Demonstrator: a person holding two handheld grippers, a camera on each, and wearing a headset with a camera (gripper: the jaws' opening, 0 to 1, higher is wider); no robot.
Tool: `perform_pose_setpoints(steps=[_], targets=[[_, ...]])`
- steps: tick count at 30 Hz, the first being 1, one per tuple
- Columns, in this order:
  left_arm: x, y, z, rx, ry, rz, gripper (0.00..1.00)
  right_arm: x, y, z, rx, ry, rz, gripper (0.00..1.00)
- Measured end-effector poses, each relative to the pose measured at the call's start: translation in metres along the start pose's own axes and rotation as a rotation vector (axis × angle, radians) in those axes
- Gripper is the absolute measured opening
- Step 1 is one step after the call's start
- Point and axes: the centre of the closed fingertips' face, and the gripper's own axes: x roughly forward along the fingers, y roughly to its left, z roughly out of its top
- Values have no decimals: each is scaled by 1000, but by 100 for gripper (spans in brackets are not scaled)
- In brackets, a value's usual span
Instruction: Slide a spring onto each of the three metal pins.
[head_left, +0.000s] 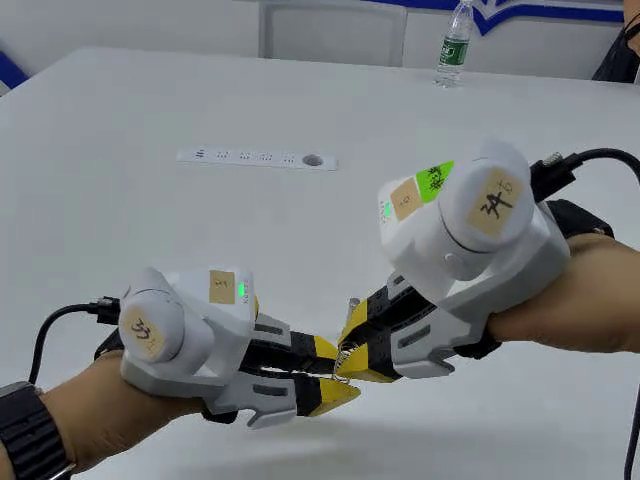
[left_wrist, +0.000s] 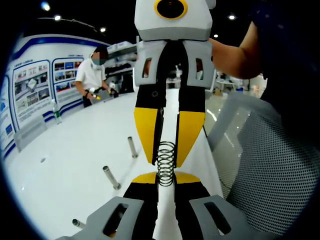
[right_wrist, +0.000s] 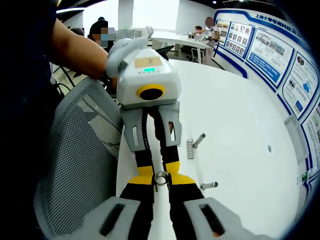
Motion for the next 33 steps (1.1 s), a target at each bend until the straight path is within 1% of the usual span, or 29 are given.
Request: perform_pose_setpoints(steps=[9,14,19,24,29,33], targets=[[0,1,1,4,-3,6,11,0,-1,2,-2,-3,-3,11],[0,0,-1,4,8,9,16,-2,-3,0,2,-2,-8,11],[-4,3,-2,-3,6,20,18,-4,-6,-3,10,2,-16,11],[-10,7,-2,-38,0,31,23,-8,-9,-6,20,2,-25,11],[-15,9,-3,-51,1,44,26,-12,-12,-10,33,3,-37,11],[-22,11,-3,-62,-7,58,28,-16,-15,-14,45,2,-48,11]])
